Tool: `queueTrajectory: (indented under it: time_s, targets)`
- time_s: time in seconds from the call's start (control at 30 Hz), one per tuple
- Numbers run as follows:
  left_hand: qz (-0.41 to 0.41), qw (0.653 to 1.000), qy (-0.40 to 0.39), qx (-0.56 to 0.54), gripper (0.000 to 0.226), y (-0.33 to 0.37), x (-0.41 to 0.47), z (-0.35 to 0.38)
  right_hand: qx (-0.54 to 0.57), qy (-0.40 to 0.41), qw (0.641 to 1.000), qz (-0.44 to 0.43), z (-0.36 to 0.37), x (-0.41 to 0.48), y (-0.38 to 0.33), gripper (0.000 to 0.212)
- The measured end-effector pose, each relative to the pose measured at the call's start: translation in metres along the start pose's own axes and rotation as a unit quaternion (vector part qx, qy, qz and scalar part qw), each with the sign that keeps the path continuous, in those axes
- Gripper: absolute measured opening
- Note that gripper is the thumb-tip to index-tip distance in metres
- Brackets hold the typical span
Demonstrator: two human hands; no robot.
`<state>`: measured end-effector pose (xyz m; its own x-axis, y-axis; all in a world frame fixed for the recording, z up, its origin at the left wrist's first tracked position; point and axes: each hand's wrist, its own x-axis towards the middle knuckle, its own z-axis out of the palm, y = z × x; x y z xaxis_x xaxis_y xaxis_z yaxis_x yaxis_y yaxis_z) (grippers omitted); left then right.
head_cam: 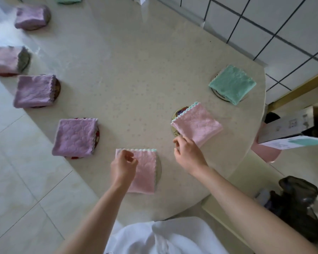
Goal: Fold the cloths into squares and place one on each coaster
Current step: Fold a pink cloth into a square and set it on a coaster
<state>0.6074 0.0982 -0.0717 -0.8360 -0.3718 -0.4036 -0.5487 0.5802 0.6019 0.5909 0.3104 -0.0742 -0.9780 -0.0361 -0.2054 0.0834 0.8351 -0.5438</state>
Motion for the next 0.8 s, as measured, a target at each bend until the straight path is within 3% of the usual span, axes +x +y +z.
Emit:
queueTrajectory:
  time_s: [0.2, 0.43, 0.63, 0.73, 0.8]
  targets:
    - [0.029, 0.999, -0.004, 0.038, 0.015, -0.053, 0.006, -0.035, 0.131, -0.03, 0.976, 0.172, 0.046, -0.032, -0.06, 0.024]
    - [-0.066, 0.988, -0.142, -0.004, 0.016, -0.071, 0.005, -0.054, 0.216, -0.006, 0.913, 0.347, 0.059, -0.033, -0.088, 0.023]
    - [-0.1, 0.969, -0.21, -0.088, 0.038, -0.063, 0.007, -0.062, 0.298, -0.012, 0.879, 0.373, 0.055, -0.037, -0.097, 0.007]
    - [-0.097, 0.961, -0.233, -0.114, 0.03, -0.061, 0.012, -0.065, 0.315, 0.008, 0.877, 0.362, 0.057, -0.043, -0.094, 0.012]
    - [-0.09, 0.957, -0.25, -0.114, 0.023, -0.061, 0.015, -0.066, 0.333, 0.017, 0.875, 0.351, 0.059, -0.05, -0.091, 0.004]
